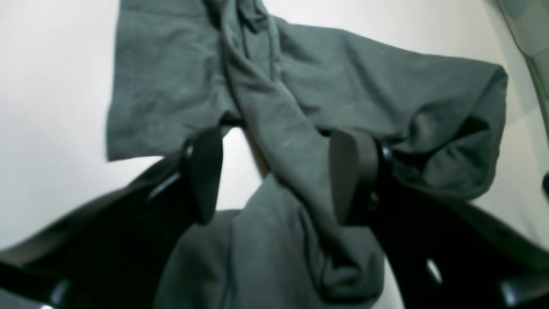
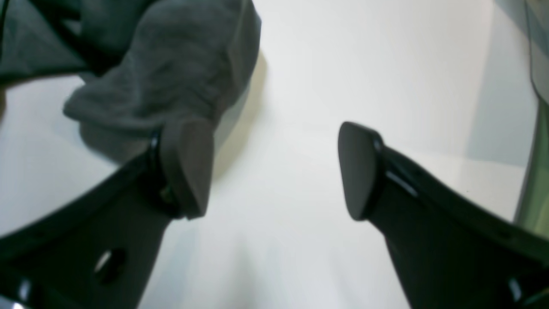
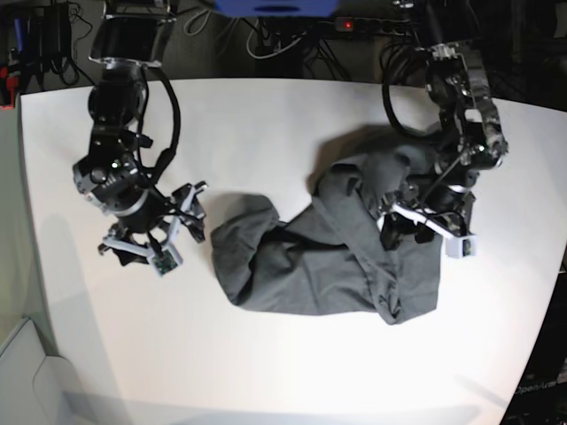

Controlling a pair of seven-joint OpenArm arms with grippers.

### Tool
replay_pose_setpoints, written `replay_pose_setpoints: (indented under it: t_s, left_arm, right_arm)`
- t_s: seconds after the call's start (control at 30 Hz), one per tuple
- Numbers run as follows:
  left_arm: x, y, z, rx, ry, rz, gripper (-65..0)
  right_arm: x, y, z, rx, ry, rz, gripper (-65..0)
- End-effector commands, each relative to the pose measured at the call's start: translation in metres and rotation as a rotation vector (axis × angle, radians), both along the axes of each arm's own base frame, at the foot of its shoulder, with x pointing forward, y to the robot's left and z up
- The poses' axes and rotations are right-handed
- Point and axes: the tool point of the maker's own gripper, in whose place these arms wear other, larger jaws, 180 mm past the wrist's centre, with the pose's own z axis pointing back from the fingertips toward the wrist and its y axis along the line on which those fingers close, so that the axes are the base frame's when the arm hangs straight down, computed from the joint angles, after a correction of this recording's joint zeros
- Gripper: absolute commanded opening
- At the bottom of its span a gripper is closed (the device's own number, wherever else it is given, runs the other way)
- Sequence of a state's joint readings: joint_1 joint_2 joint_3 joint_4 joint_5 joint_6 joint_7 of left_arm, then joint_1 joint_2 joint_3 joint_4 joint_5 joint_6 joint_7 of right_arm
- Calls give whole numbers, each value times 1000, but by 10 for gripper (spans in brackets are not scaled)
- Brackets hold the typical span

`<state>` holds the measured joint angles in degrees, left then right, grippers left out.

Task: Layout the t-shirt on the table in an organized manner, then fold the t-shirt properly
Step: 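Grasp the t-shirt fabric with the left gripper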

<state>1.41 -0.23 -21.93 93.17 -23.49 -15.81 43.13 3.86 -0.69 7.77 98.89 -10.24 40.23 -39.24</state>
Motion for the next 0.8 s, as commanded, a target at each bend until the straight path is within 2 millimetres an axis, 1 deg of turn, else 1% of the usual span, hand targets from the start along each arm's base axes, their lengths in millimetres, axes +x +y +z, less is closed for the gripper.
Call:
replay_pose_setpoints:
  t_s: [0.0, 0.07, 0.13, 0.23, 0.3, 0.37, 0.47, 0.63, 0.77]
  left_arm:
    - [8, -5, 11, -21, -43, -4, -271]
    - [9, -15, 7, -53, -36, -2, -271]
    - [11, -16, 2, -51, -18, 27, -271]
    - [21, -18, -5, -67, 27, 109, -271]
    - [26, -24, -5, -92, 37, 138, -271]
    - [31, -29, 0, -112, 30, 148, -271]
    - [37, -28, 4, -125, 28, 176, -271]
    - [49, -49, -17, -161, 126, 192, -271]
    - [58, -53, -19, -166, 132, 224, -271]
  right_arm:
    - [6, 1, 13, 15, -50, 4, -190]
    - [2, 1, 8, 15, -36, 4, -190]
    - [-1, 1, 5, 15, -27, 4, -190]
    - [-3, 1, 4, 15, -22, 4, -190]
    - [-7, 1, -1, 15, -8, 4, -190]
    - [-8, 1, -2, 15, -7, 4, -190]
    - [-8, 1, -2, 15, -5, 4, -190]
    - [-9, 2, -5, 17, 2, 4, -190]
    - [-9, 2, -5, 17, 2, 6, -190]
